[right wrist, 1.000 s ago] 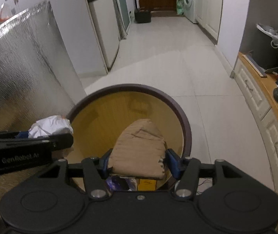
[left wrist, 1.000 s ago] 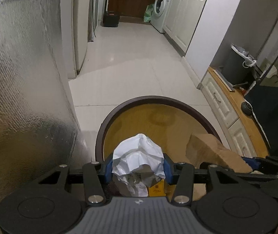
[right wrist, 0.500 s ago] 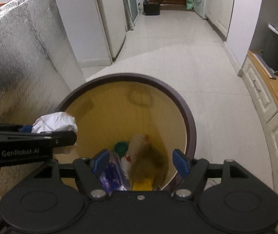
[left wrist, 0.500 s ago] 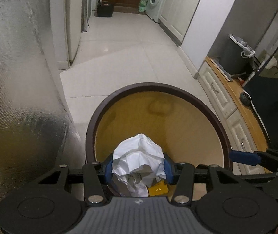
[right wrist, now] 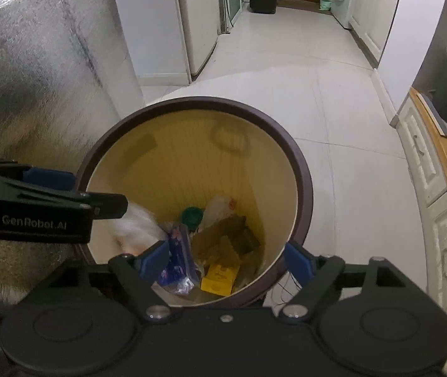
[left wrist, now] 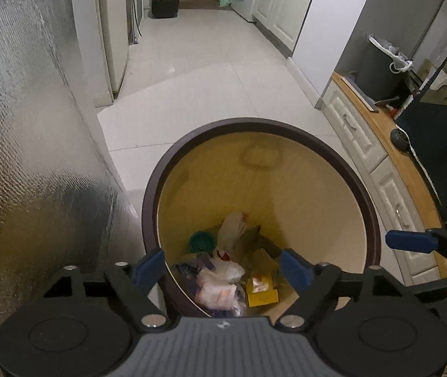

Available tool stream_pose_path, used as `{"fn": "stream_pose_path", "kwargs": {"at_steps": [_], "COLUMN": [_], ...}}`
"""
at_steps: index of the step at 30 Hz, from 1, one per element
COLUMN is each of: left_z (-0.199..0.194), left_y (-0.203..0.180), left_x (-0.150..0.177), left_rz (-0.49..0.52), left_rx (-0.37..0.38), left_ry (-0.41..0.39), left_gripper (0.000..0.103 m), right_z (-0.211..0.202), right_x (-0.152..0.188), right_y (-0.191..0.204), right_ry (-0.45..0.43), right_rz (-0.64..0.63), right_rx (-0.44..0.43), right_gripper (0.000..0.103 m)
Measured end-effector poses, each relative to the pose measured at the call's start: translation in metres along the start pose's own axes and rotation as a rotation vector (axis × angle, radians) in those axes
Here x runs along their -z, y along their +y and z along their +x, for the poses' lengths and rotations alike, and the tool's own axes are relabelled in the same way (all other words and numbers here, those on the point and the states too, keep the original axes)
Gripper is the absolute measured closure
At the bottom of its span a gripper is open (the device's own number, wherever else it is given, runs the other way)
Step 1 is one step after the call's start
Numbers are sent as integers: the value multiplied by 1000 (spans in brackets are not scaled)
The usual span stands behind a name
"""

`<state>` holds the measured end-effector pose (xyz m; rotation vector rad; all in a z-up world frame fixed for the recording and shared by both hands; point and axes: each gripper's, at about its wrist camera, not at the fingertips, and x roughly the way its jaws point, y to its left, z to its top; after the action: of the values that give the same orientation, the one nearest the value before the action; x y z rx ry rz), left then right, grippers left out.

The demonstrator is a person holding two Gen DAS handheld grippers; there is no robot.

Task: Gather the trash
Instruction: 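Open both tools over the bin, dropping the tissue and paper bag, then withdraw both tools upward from the bin toward the table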

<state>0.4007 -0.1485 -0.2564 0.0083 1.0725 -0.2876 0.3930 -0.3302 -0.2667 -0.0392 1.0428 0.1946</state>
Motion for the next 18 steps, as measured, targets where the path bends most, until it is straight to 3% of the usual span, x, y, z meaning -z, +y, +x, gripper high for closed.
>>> {"fn": "stream_pose_path", "kwargs": {"at_steps": [5, 10, 18], "left_z": [-3, -9, -21], "left_y": [-3, -2, -1], "left_x": [2, 6, 10], "left_rz": [11, 13, 5], "left_rx": [-7, -26, -24], "left_ry": [21, 30, 22], "left_gripper": [11, 6, 0], "right_z": [-4, -9, -20], "right_x": [2, 3, 7], "right_y": [2, 5, 4], "right_ry": [3, 2, -2], "right_rz": [-4, -15, -13], "right_rx": [1, 3, 22], "right_gripper": [19, 7, 0]}}
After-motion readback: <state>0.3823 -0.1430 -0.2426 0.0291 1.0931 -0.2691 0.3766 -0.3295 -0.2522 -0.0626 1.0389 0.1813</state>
